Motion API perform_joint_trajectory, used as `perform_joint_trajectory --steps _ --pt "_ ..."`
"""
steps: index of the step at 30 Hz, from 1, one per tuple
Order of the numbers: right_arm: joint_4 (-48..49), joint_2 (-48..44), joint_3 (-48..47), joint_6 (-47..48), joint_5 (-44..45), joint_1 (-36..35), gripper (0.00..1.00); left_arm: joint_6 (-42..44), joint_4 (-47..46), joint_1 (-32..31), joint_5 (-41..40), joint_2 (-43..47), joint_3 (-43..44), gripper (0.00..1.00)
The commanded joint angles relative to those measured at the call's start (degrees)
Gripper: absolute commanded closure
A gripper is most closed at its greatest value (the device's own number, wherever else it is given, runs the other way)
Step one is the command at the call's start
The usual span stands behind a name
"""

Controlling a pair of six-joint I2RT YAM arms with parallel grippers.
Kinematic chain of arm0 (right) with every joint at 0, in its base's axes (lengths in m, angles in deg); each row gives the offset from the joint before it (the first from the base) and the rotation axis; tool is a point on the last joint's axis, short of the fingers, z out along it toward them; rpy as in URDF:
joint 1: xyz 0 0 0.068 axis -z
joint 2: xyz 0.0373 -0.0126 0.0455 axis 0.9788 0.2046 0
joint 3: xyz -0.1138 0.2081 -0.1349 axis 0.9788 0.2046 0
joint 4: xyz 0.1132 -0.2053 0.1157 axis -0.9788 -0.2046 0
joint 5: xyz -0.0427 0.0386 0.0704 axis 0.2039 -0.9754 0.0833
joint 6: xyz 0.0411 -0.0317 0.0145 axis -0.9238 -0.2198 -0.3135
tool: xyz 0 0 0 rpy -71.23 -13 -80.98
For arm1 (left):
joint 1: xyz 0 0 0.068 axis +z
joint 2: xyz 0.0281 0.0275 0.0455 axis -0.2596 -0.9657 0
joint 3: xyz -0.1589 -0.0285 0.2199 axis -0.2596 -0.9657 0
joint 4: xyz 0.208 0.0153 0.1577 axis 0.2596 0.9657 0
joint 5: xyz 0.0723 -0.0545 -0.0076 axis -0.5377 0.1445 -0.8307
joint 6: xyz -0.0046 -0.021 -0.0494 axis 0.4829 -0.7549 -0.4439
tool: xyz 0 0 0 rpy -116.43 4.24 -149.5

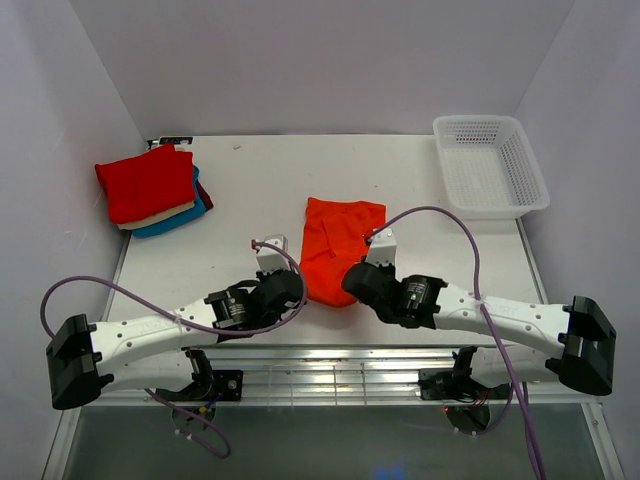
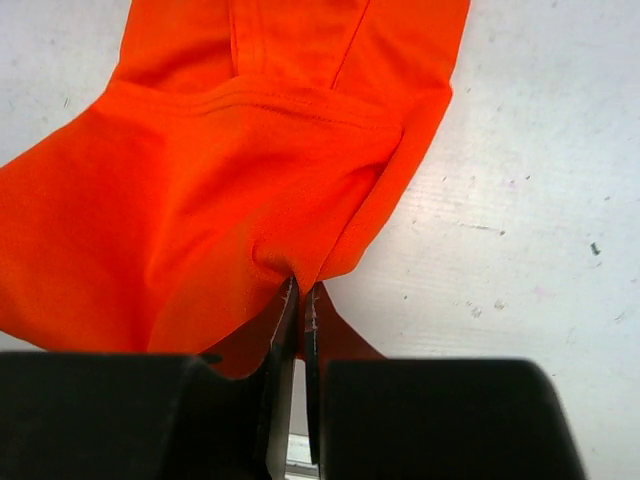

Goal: Fold and stack the t-shirts
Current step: Fold the long partially folded tshirt into a neat square

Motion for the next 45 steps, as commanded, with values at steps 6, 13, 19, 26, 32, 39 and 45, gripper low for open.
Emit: perform_joint_trajectory --steps 6,13,19,26,32,39,45 --pt "0.0 3.5 -8.3 8.6 6.9 6.0 0.92 9.0 -9.3 0.3 -11.9 -1.0 2.5 1.0" --pt "7.5 7.0 -9.4 15.0 4.1 11.9 0.92 18.5 -26.2 6.0 -10.1 -5.4 -0.6 1.0" --pt "12.8 12.5 -12.2 20.3 1.0 17.1 0.92 22.6 -36.9 13.0 -3.9 -12.5 0.3 1.0" --pt "15.0 18.1 -16.2 23.5 0.0 20.2 0.92 25.4 -43.6 19.4 2.8 -20.4 3.2 1.0" --pt "16.9 19.3 -17.7 25.1 2.0 21.7 0.92 28.7 -48.7 21.3 6.1 -24.4 7.0 1.0" --pt "21.8 25.2 -22.0 29.3 -1.6 27.3 0.92 29.6 -52.2 26.7 11.3 -33.8 14.1 1.0" --pt "25.8 33.9 -28.4 32.8 -4.5 32.8 0.92 31.0 -55.5 31.5 15.3 -42.8 22.3 1.0"
